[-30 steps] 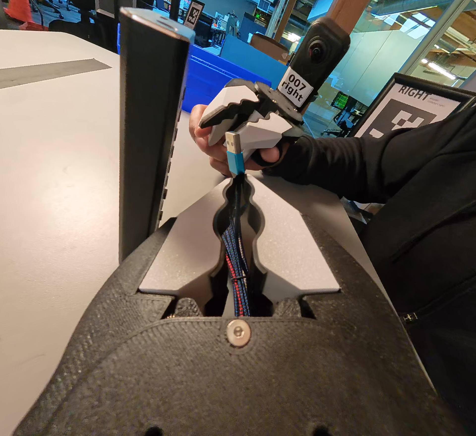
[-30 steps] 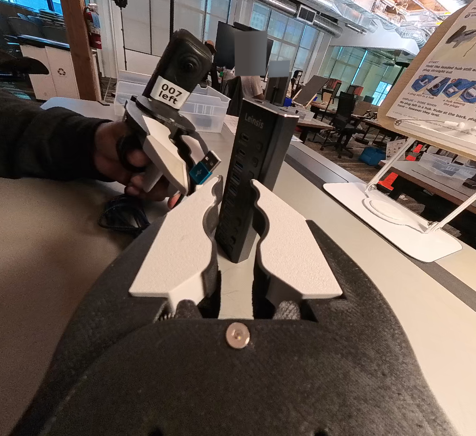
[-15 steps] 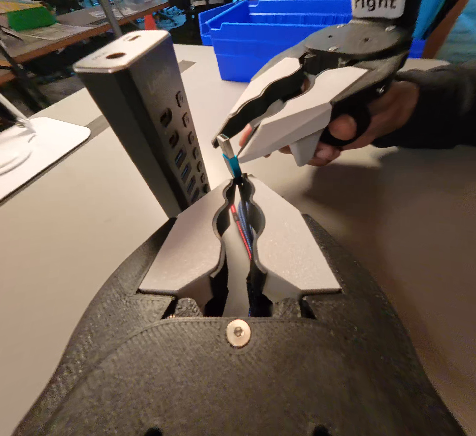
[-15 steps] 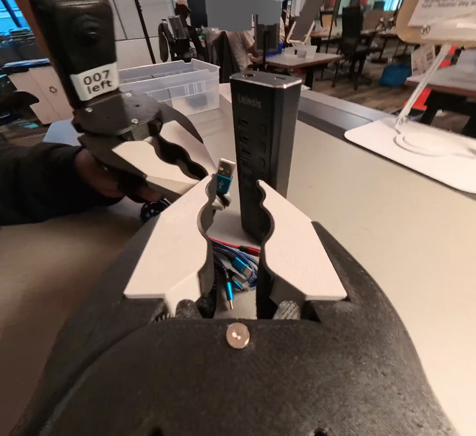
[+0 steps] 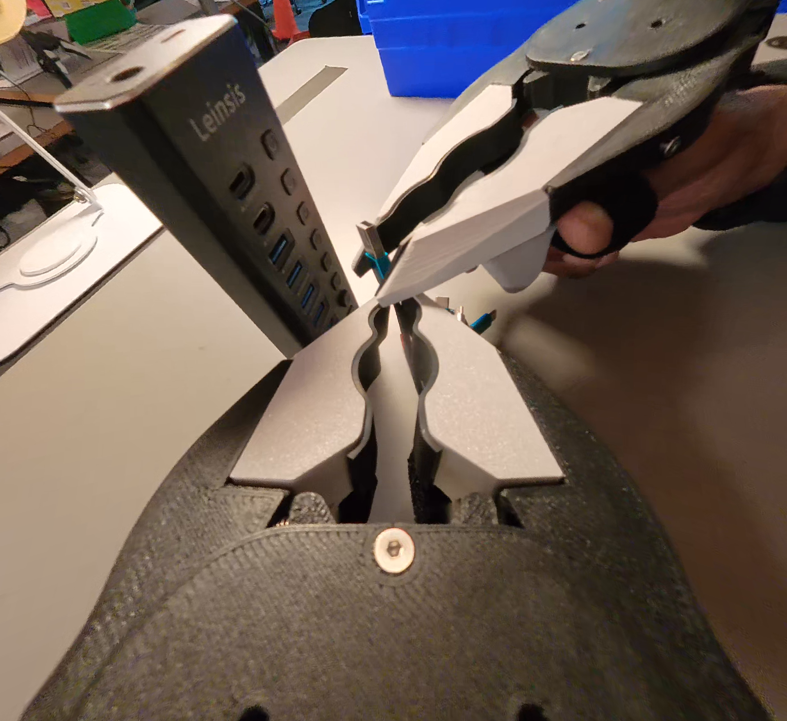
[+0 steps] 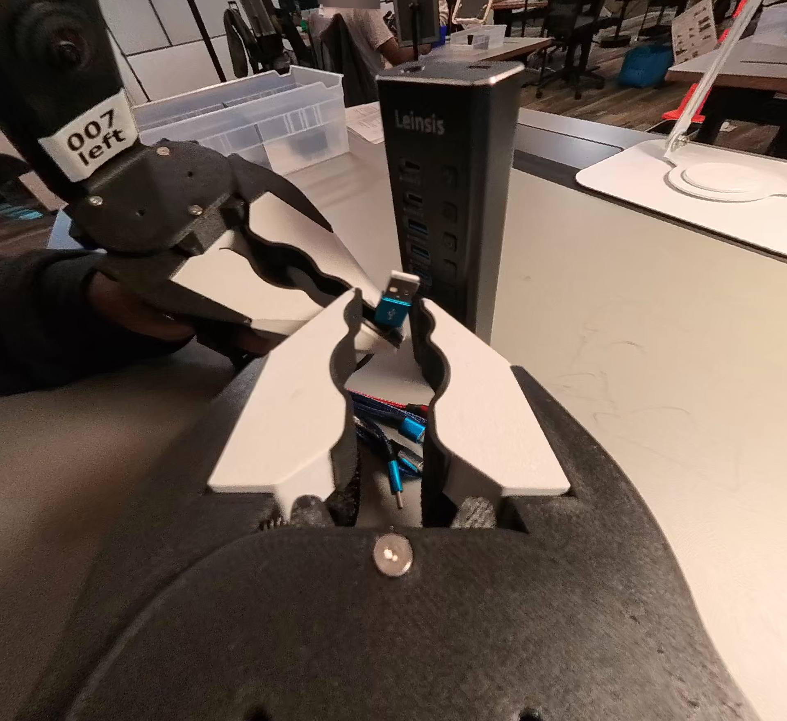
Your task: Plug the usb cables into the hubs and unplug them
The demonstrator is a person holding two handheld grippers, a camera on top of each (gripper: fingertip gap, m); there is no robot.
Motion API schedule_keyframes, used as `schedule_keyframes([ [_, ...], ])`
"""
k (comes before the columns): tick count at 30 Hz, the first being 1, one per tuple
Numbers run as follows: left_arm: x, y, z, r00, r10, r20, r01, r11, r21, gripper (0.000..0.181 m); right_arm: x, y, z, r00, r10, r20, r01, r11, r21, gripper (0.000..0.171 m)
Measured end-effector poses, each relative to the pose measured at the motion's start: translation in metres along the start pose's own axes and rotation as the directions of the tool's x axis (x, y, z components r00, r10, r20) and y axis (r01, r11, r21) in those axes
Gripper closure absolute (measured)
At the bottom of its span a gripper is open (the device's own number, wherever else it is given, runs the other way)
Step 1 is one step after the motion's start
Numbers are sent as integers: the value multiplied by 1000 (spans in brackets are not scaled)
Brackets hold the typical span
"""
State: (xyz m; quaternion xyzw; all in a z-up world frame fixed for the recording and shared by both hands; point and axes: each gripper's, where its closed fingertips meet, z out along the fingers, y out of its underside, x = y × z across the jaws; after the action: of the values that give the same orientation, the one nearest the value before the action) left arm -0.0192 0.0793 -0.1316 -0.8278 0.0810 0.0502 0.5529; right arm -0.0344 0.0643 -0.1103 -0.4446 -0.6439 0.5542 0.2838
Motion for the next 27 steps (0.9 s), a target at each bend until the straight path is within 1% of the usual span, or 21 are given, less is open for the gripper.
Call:
schedule_keyframes([
  [2, 1, 1, 1, 1000, 31, -4, -31, 999, -8, 173, -3, -1, -1, 1000, -19, 9, 19, 1000, 2, 155],
  [3, 4, 1, 1, 998, 45, -35, -45, 999, -6, 172, -5, -2, -2, 999, -33, 25, 33, 999, 7, 159],
  [4, 7, -1, -1, 996, 45, -73, -45, 999, 3, 172, -7, -3, -3, 998, -47, 40, 46, 999, 16, 159],
  [7, 14, -10, -15, 968, -11, -252, 22, 999, 43, 167, -22, -16, -11, 983, -80, 163, 64, 993, 103, 159],
  [9, 18, -18, -29, 922, -80, -379, 120, 989, 84, 156, -36, -23, -19, 953, -103, 284, 58, 985, 161, 158],
  [11, 24, -22, -38, 842, -169, -513, 243, 967, 80, 152, -46, -28, -27, 921, -108, 375, 28, 977, 213, 158],
  [13, 31, -26, -41, 758, -234, -609, 353, 932, 82, 149, -54, -30, -33, 887, -94, 451, -19, 971, 240, 158],
  [15, 40, -30, -43, 666, -273, -694, 439, 896, 70, 151, -60, -31, -38, 858, -88, 506, -51, 966, 255, 158],
  [19, 54, -37, -49, 506, -306, -807, 552, 833, 30, 154, -70, -34, -45, 813, -100, 574, -79, 957, 279, 157],
  [21, 59, -46, -56, 419, -303, -856, 612, 791, 19, 153, -70, -31, -43, 817, -111, 567, -59, 960, 273, 157],
  [22, 61, -49, -57, 388, -303, -870, 629, 777, 9, 157, -71, -30, -44, 814, -115, 569, -57, 960, 275, 157],
  [23, 64, -50, -58, 376, -299, -877, 634, 774, 8, 158, -71, -31, -45, 810, -109, 576, -68, 958, 278, 157],
  [24, 66, -51, -56, 382, -297, -875, 633, 774, 14, 161, -70, -31, -45, 810, -107, 577, -69, 959, 275, 157],
  [25, 65, -51, -55, 405, -295, -865, 631, 775, 32, 165, -69, -31, -45, 811, -107, 576, -69, 959, 276, 157],
  [27, 63, -49, -53, 444, -284, -850, 609, 792, 54, 167, -67, -31, -43, 818, -99, 567, -70, 961, 269, 157],
])
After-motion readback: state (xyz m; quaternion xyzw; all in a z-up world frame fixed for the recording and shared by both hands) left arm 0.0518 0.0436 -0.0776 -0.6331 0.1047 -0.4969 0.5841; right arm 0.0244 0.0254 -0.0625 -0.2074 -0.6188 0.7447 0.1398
